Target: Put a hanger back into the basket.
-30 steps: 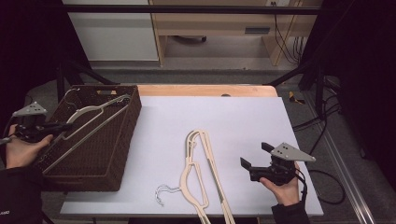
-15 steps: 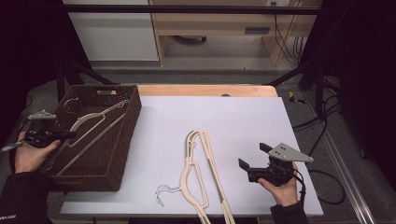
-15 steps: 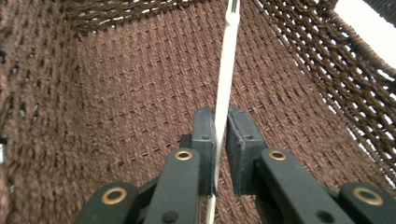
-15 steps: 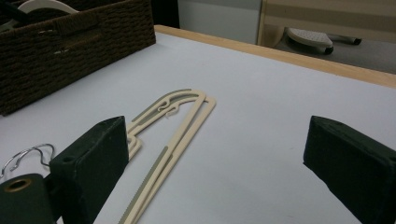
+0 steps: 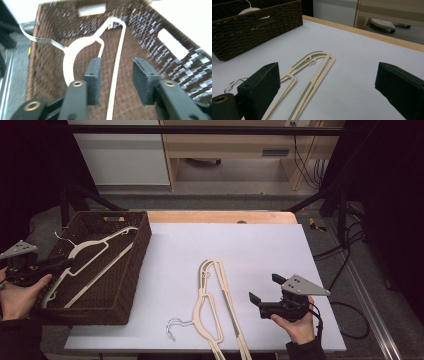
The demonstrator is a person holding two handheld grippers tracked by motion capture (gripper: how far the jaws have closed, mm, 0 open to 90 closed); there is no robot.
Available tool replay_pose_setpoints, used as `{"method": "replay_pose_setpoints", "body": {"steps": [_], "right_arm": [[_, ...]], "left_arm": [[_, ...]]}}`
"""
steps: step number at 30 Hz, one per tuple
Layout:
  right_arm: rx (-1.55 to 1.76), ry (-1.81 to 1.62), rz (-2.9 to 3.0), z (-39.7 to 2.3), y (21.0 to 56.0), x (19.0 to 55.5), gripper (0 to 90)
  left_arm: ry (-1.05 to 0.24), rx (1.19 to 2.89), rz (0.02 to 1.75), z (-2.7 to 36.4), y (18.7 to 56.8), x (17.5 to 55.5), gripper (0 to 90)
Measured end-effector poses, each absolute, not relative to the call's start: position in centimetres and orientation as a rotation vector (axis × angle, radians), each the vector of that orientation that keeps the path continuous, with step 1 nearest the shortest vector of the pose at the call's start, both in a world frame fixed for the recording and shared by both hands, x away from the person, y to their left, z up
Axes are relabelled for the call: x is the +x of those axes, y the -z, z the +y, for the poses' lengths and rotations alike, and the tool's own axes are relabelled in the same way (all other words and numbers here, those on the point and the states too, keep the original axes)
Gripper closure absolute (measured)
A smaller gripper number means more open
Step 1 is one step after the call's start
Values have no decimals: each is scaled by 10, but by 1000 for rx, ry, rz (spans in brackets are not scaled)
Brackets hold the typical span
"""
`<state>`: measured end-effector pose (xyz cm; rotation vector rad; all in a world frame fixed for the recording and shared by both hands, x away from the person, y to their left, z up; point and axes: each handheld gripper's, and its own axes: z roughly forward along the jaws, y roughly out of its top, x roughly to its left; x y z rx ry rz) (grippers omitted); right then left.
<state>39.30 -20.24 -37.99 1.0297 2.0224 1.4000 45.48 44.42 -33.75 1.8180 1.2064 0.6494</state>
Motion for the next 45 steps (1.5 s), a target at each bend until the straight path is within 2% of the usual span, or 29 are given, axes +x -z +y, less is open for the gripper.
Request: {"method": "replay_pose_setpoints", "body": {"steps": [9,11,17,32,45], "right_arm": [[1025,-1410,2017,-201,378,390,64],[1028,-1416,2014,-201,377,390,64],[1026,-1419,2012,-200,377,390,62],[1040,-1446,1986,-206,380,390,61],[1048,-1440,1993,-205,385,391,63]], "left_arm": [[-680,1713,986,387,318,430,300],[-686,1710,949,372,316,426,223],[-642,1707,861,334,320,420,119],[-541,1755,695,256,346,398,102],[-448,1868,647,221,379,393,100]]}}
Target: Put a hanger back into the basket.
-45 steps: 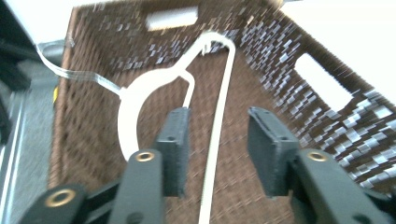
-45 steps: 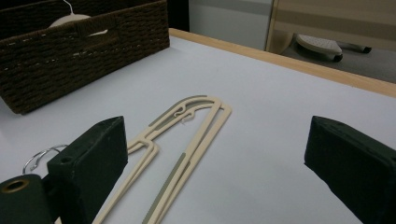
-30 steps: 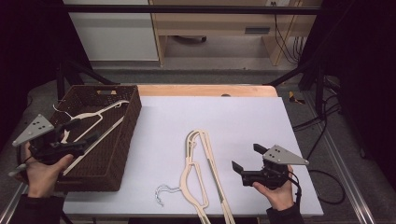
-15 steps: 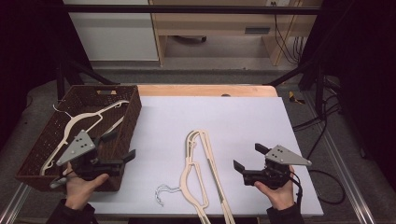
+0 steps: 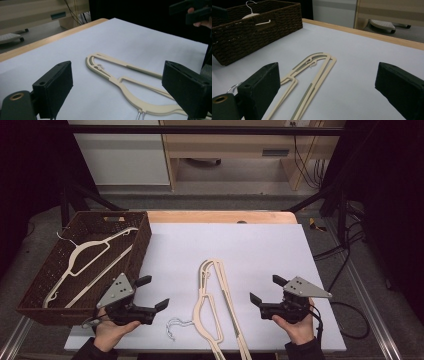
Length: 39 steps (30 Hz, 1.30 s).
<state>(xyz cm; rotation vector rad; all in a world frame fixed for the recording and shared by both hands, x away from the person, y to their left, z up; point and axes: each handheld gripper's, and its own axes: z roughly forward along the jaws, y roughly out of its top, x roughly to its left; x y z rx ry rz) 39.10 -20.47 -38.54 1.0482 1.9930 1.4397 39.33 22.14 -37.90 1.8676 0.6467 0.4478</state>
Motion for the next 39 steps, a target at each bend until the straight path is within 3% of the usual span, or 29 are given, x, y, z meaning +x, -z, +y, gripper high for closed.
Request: {"method": "replay_pose_setpoints", "body": {"steps": [22,39], "right_arm": [[1022,-1435,2035,-195,392,388,65],[1028,-1428,2054,-192,395,389,66]], "left_arm": [[-282,2110,599,176,438,396,221],[-227,2284,546,161,466,399,528]]}}
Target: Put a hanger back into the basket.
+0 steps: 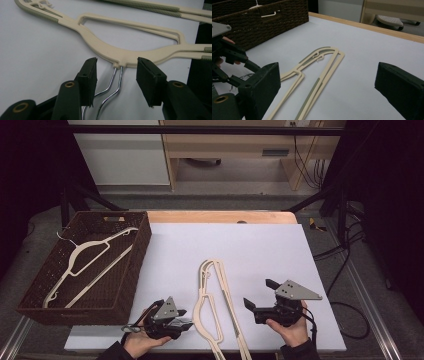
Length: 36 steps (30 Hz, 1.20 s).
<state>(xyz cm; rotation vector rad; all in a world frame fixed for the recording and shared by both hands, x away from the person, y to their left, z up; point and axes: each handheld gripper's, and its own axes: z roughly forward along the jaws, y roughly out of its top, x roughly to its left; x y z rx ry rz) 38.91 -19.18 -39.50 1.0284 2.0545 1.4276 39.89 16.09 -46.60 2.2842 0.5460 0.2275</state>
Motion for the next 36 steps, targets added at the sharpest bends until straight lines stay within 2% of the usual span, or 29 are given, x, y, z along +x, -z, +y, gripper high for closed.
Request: {"method": "replay_pose_setpoints", "body": {"steps": [6,21,36], "right_arm": [[1026,-1429,2055,-192,395,389,67],[1019,-1430,2060,-191,395,389,70],[1018,-1426,2075,-188,398,390,71]], "left_arm": [[-239,2333,531,156,472,399,644],[-260,2382,527,152,472,401,848],[-196,2412,457,157,463,410,881]]}}
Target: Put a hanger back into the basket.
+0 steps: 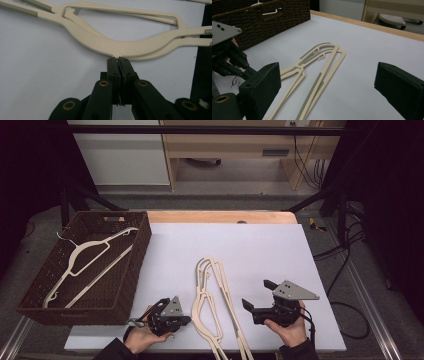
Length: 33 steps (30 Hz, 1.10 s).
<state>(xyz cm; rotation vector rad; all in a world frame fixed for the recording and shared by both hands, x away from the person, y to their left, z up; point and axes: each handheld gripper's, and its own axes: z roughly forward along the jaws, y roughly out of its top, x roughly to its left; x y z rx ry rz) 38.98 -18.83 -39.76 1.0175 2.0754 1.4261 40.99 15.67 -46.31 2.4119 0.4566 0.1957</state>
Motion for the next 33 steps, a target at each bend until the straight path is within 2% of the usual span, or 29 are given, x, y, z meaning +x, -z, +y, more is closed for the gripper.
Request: {"method": "replay_pose_setpoints", "body": {"steps": [20,33], "right_arm": [[1005,-1421,2097,-183,399,390,74],[978,-1436,2149,-166,401,387,92]], "left_arm": [[-164,2430,459,156,461,411,887],[-186,2424,447,153,437,404,888]]}}
